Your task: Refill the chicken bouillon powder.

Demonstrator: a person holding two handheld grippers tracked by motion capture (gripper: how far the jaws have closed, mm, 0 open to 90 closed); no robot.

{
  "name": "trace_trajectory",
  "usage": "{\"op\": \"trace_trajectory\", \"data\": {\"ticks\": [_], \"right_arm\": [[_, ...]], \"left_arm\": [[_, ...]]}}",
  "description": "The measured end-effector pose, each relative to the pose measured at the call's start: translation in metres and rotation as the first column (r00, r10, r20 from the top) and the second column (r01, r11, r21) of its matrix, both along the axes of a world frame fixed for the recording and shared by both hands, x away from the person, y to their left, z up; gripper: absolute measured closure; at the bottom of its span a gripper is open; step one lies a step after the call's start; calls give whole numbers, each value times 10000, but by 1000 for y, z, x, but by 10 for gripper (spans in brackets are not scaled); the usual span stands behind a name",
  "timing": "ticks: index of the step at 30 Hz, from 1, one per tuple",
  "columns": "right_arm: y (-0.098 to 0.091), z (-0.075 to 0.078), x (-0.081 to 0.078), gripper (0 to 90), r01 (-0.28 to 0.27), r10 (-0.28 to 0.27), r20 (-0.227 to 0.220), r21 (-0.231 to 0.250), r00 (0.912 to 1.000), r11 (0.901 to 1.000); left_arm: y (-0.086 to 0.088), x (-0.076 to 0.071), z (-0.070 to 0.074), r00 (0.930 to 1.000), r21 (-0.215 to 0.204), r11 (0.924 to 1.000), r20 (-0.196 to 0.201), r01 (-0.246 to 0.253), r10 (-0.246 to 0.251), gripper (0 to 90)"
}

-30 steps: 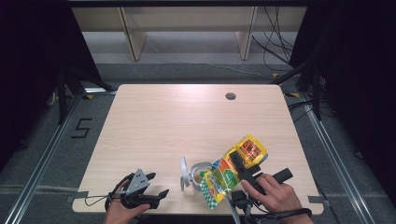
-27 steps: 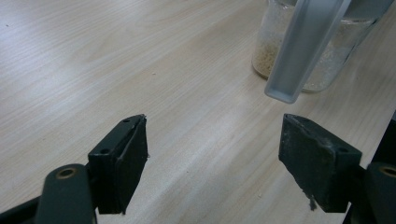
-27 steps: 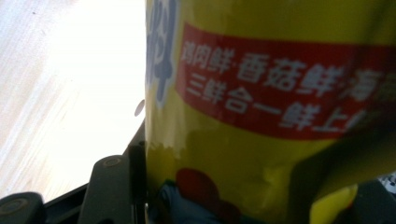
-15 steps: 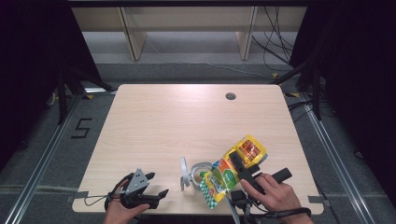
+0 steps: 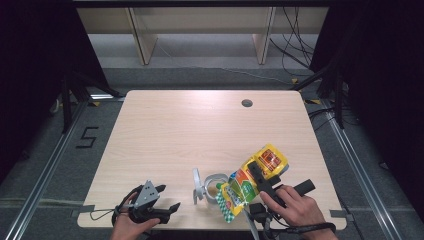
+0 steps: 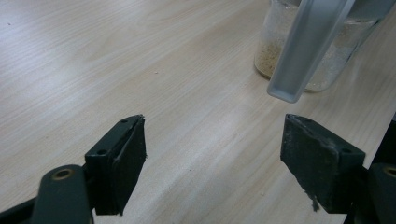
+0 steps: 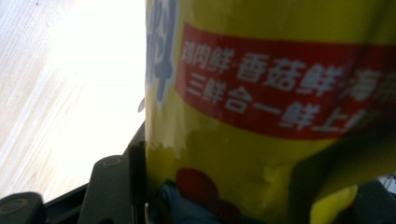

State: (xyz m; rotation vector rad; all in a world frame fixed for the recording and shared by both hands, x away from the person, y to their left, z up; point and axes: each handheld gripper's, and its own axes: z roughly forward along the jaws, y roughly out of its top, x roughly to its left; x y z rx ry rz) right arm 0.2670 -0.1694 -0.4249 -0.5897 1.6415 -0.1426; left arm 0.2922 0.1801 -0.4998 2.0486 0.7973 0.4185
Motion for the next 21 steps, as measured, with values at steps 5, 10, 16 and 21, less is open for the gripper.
{"op": "trace_trajectory", "data": {"ticks": [5, 10, 16, 21], "right_arm": [[1, 2, 0, 435, -153, 155, 75, -309, 9999, 9994], [5, -1, -1, 434, -311, 312, 29, -398, 9995, 9987], [4, 0, 0, 435, -264, 266, 69, -375, 9996, 9989], [2, -1, -1, 435, -101, 101, 47, -141, 9999, 9999]], "left_arm": [[-1, -1, 0, 9997, -194, 9998, -233, -107, 103, 223], [0, 0, 0, 10000, -43, 10000, -67, -51, 50, 223], [2, 1, 1, 10000, 95, 10000, 8, -2, 2, 223], [1, 0, 0, 10000, 33, 10000, 6, 1, -1, 224]]}}
